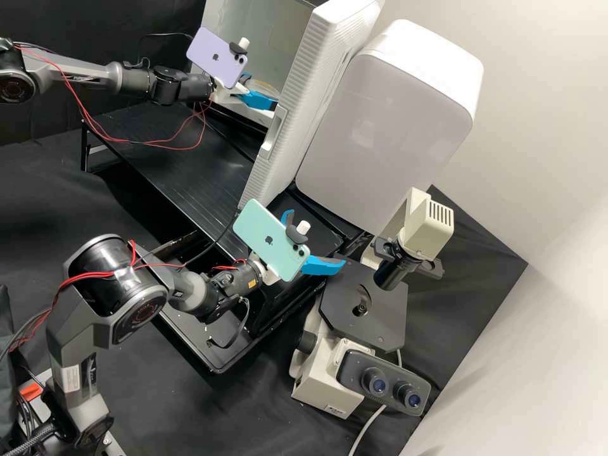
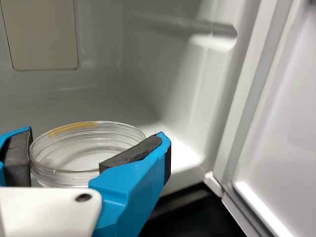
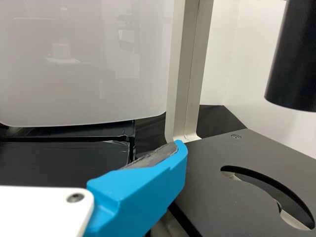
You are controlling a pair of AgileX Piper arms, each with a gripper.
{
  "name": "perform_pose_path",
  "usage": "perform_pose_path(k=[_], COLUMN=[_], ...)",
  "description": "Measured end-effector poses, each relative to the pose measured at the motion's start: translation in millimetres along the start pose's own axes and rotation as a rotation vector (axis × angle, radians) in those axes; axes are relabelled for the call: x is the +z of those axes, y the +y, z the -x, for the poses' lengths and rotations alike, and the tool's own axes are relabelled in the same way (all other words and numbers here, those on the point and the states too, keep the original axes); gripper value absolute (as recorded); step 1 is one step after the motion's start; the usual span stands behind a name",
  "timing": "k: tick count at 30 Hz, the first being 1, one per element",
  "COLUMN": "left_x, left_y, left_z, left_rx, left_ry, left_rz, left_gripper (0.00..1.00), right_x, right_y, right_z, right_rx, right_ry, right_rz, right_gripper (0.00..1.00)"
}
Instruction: Place the petri dish in the incubator
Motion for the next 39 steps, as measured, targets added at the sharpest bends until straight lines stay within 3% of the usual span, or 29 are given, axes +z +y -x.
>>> perform_pose_path(k=[12,17,27,39], left_x=[6.5,-1.5,-18.4,-19.6], left_y=[5.0,5.8,-18.1,-19.9], left_z=[-25.1,-33.2,-48.6,-49.2], left_rx=[0.081,0.102,0.064,0.06], left_ry=[-0.001,0.03,0.097,0.1], left_rz=[0.019,0.025,0.028,0.02], left_gripper=[0.0,0.0,0.0,0.0], right_x=[0.0,0.0,0.0,0.0], right_y=[0.0,0.0,0.0,0.0], right_z=[0.0,0.0,0.0,0.0], right_rx=[0.0,0.0,0.0,0.0], right_ry=[0.0,0.0,0.0,0.0], right_rz=[0.0,0.0,0.0,0.0], right_gripper=[1.0,1.0,1.0,1.0])
